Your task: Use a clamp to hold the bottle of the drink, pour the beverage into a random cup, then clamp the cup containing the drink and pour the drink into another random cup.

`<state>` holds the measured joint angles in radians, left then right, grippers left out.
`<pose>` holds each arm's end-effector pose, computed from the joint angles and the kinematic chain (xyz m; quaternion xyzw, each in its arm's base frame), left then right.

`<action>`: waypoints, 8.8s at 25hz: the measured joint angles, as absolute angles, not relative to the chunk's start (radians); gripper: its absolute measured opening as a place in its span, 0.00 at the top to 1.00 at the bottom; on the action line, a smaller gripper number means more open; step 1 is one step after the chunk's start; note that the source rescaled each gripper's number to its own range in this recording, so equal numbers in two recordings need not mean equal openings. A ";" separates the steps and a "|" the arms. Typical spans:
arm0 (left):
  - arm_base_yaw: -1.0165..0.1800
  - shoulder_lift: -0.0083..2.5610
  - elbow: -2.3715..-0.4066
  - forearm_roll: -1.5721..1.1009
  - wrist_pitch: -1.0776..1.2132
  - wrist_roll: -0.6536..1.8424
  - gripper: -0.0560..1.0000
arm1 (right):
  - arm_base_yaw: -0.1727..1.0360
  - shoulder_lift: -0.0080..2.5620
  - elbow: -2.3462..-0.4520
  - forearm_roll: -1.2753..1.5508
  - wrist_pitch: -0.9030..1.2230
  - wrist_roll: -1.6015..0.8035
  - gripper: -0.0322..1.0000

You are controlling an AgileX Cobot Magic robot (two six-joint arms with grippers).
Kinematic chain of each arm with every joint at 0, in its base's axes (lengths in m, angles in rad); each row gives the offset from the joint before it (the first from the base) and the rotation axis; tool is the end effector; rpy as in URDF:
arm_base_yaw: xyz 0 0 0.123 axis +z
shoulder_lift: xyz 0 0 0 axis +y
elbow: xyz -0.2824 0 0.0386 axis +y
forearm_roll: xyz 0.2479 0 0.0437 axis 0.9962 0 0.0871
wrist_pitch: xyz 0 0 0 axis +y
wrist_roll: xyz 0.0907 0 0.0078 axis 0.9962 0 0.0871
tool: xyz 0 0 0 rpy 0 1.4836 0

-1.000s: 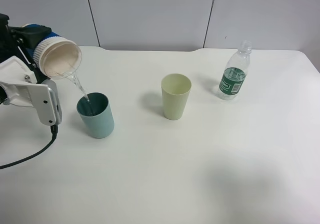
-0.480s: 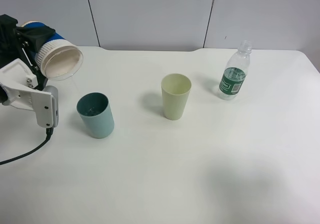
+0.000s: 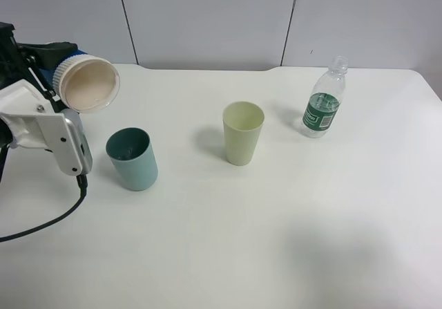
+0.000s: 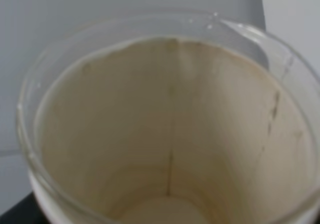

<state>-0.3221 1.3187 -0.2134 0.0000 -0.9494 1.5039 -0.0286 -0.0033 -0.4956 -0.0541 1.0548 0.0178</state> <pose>0.1974 -0.0659 0.1978 0.5784 0.4469 0.3802 0.5667 -0.0048 -0.0042 0.2765 0.0207 0.8514 -0.0299 0.5232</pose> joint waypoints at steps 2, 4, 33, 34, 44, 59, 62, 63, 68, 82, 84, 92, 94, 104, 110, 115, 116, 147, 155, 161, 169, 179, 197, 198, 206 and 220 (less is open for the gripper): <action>-0.322 1.319 -0.213 0.000 -0.948 1.296 0.94 | -0.029 -0.003 -0.496 -0.054 1.055 0.018 0.00; -0.322 1.319 -0.216 0.000 -0.944 1.077 0.94 | -0.029 -0.003 -0.496 -0.054 1.055 0.018 0.00; 0.087 1.316 -0.485 0.288 -0.519 -0.319 0.94 | -0.029 -0.003 -0.496 -0.054 1.055 0.018 0.00; 0.115 1.316 -0.483 0.308 -0.521 -0.371 0.94 | -0.029 -0.003 -0.496 -0.054 1.055 0.018 0.00; 0.330 1.409 -0.351 0.390 -0.841 -0.428 0.94 | -0.029 -0.003 -0.496 -0.054 1.055 0.018 0.00; 0.357 1.784 -0.344 0.470 -1.190 -0.150 0.94 | -0.029 -0.003 -0.496 -0.054 1.055 0.018 0.00; 0.358 1.821 -0.344 0.473 -1.196 -0.117 0.94 | -0.029 -0.003 -0.496 -0.054 1.055 0.018 0.00; 0.358 1.828 -0.344 0.476 -1.196 -0.112 0.94 | -0.029 -0.003 -0.496 -0.054 1.055 0.018 0.00; 0.358 1.869 -0.344 0.487 -1.202 -0.097 0.94 | -0.029 -0.003 -0.496 -0.054 1.055 0.018 0.00; 0.359 2.022 -0.343 0.517 -1.237 -0.050 0.94 | -0.029 -0.003 -0.496 -0.054 1.055 0.018 0.00; 0.359 2.026 -0.343 0.523 -1.246 -0.048 0.94 | -0.029 -0.003 -0.496 -0.054 1.055 0.018 0.00; 0.359 2.030 -0.343 0.529 -1.250 -0.047 0.94 | -0.029 -0.003 -0.496 -0.054 1.055 0.018 0.00; 0.359 2.030 -0.343 0.529 -1.250 -0.047 0.94 | -0.029 -0.003 -0.496 -0.054 1.055 0.018 0.00; 0.359 2.036 -0.337 0.559 -1.221 -0.149 0.11 | -0.029 -0.003 -0.496 -0.054 1.055 0.018 0.00; 0.359 1.972 -0.280 0.558 -1.218 -0.179 0.08 | -0.029 -0.003 -0.496 -0.054 1.055 0.018 0.00; 0.359 1.811 -0.213 0.552 -1.218 -0.199 0.08 | -0.029 -0.003 -0.496 -0.054 1.055 0.018 0.00; 0.359 1.772 -0.198 0.550 -1.218 -0.213 0.08 | -0.029 -0.003 -0.496 -0.054 1.055 0.018 0.00; 0.359 0.761 -0.200 0.353 -0.755 -0.513 0.08 | -0.029 -0.003 -0.496 -0.054 1.055 0.018 0.00; 0.249 0.598 -0.425 0.364 -0.180 -0.540 0.08 | -0.029 -0.003 -0.496 -0.054 1.055 0.018 0.00; 0.104 0.510 -0.585 0.258 0.306 -0.328 0.08 | -0.029 -0.003 -0.496 -0.054 1.055 0.018 0.00; 0.056 0.320 -0.655 0.152 0.697 -0.117 0.02 | -0.029 -0.003 -0.496 -0.054 1.055 0.018 0.00; 0.056 0.042 -0.656 0.030 1.051 -0.028 0.01 | -0.029 -0.003 -0.496 -0.054 1.055 0.018 0.00; 0.056 -0.005 -0.504 -0.012 1.058 -0.026 0.01 | -0.029 -0.003 -0.496 -0.054 1.055 0.018 0.00; 0.056 -0.005 -0.504 -0.012 1.058 -0.026 0.01 | -0.029 -0.003 -0.496 -0.054 1.055 0.018 0.00; 0.056 -0.005 -0.504 -0.013 1.057 -0.026 0.01 | -0.029 -0.003 -0.496 -0.054 1.055 0.018 0.00; 0.056 -0.005 -0.504 -0.014 1.057 -0.026 0.01 | -0.029 -0.003 -0.496 -0.054 1.055 0.018 0.00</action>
